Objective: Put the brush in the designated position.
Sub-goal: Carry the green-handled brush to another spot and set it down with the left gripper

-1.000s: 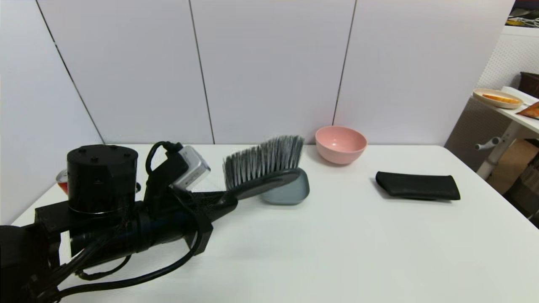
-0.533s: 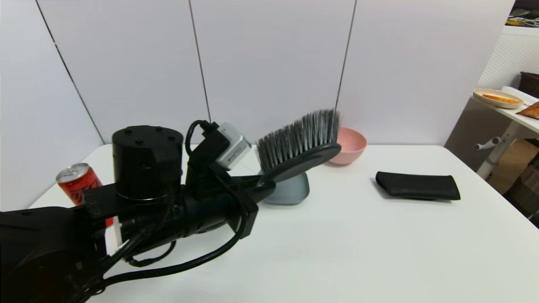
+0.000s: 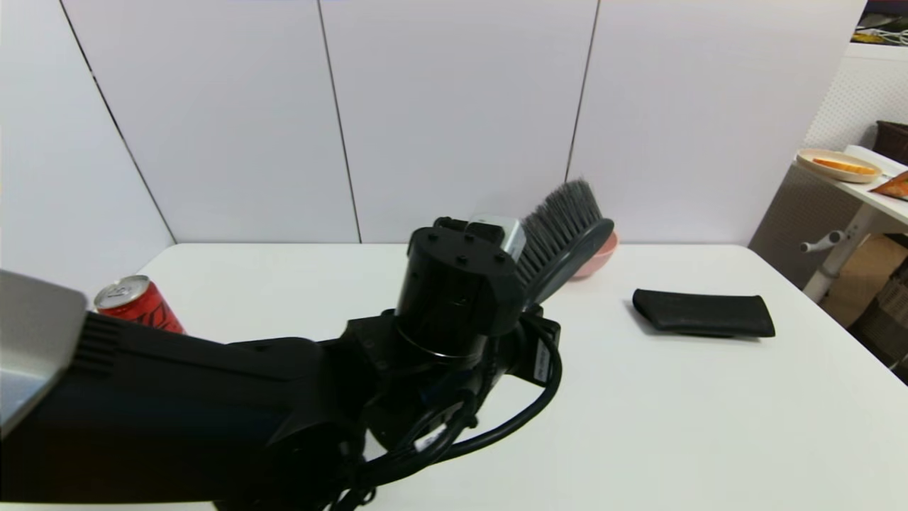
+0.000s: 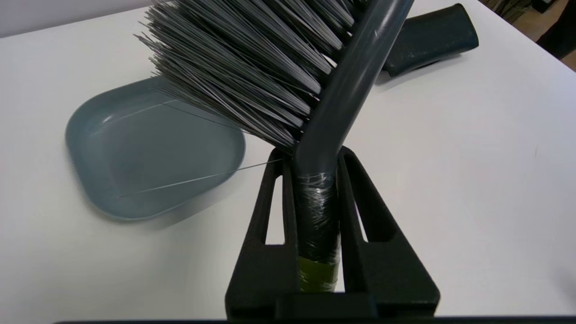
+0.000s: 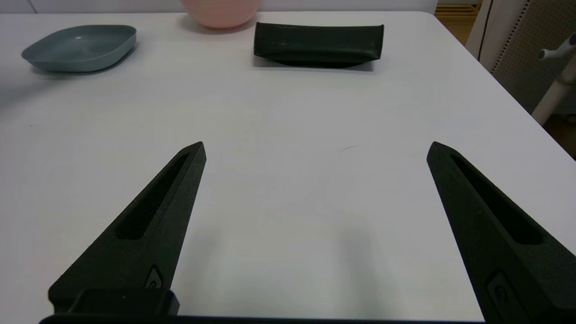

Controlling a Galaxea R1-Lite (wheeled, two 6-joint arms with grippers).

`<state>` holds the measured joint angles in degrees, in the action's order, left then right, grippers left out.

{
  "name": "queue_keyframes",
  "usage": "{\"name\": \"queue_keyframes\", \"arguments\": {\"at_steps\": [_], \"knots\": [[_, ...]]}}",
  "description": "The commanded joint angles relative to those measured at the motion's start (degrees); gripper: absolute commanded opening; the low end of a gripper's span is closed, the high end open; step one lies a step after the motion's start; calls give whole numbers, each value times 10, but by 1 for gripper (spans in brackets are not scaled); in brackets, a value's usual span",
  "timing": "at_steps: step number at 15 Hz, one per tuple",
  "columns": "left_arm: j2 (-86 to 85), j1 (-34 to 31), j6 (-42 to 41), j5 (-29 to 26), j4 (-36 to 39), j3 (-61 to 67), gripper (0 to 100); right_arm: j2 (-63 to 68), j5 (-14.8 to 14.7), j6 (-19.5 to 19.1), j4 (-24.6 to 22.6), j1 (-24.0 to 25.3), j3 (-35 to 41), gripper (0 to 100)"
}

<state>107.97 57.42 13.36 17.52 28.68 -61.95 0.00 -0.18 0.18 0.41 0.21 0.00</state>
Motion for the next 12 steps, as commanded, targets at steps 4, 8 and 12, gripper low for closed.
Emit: {"name": "queue_keyframes", "arguments": {"at_steps": [4, 8, 12], "knots": [[204, 16, 111, 37, -113, -266, 0, 1, 0, 0, 0, 0, 1, 100], [272, 23, 170, 120, -158, -346, 0, 1, 0, 0, 0, 1, 1, 100], [297, 25, 200, 174, -158, -347, 0, 1, 0, 0, 0, 0, 1, 100]]}}
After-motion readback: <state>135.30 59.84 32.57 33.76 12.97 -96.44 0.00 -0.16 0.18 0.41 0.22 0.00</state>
